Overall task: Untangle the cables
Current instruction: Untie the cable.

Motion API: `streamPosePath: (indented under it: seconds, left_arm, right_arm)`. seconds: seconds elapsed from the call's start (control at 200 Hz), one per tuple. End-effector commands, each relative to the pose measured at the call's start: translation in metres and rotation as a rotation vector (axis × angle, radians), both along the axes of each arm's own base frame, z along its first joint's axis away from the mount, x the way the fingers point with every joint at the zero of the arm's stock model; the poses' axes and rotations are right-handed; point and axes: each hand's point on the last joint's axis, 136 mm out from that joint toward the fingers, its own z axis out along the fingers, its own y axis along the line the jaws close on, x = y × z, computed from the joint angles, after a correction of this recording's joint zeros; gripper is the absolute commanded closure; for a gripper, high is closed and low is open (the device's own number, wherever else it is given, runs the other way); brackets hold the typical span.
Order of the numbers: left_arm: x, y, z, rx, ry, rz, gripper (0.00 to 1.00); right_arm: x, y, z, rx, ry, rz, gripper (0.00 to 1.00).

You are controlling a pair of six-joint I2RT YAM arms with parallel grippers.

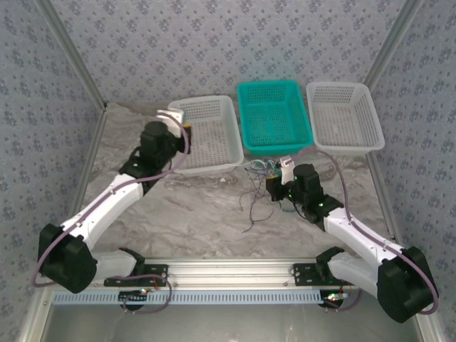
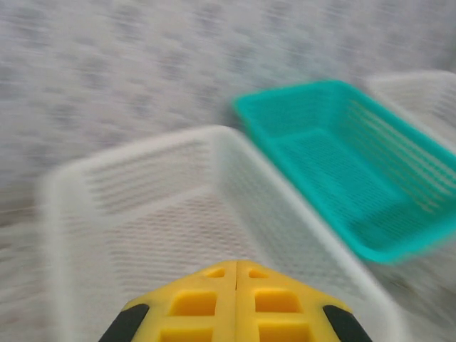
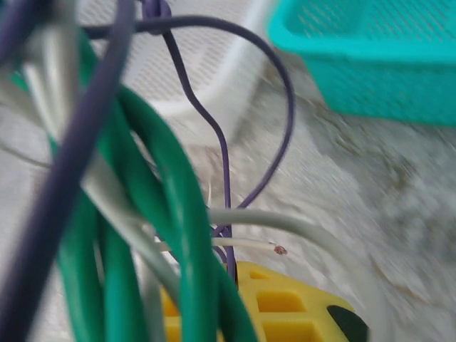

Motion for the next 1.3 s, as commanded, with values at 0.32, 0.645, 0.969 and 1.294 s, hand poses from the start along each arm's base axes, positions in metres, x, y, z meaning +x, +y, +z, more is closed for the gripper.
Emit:
streamPosePath:
  seconds: [0.32,0.645,0.969,1.294]
  left_arm:
    - [-0.079,-0.105,0.037,-0.113,-0.053,-0.788,0.94]
    - [-0.124,-0.148,-0.027,-0.264,0.201,-1.052,0.58]
    - [-0.126,-0.176,-0.093,-0.234,0.374,-1.046,0.49]
    - [-0.114,-0.195,-0.106,-0.223,0.411,-1.06,1.0]
  right_arm:
    - [-0.013,-0.002,-0.006,0.011,0.028,0.019,1.0]
    - [-0.01,0.007,0.023,0.094,-0.016,0.07,1.0]
    - [-0.005,0.009,0.037,0.137,-0.029,0.064,1.0]
    - [-0.001,0.001,0.034,0.123,-0.018,0.016,1.0]
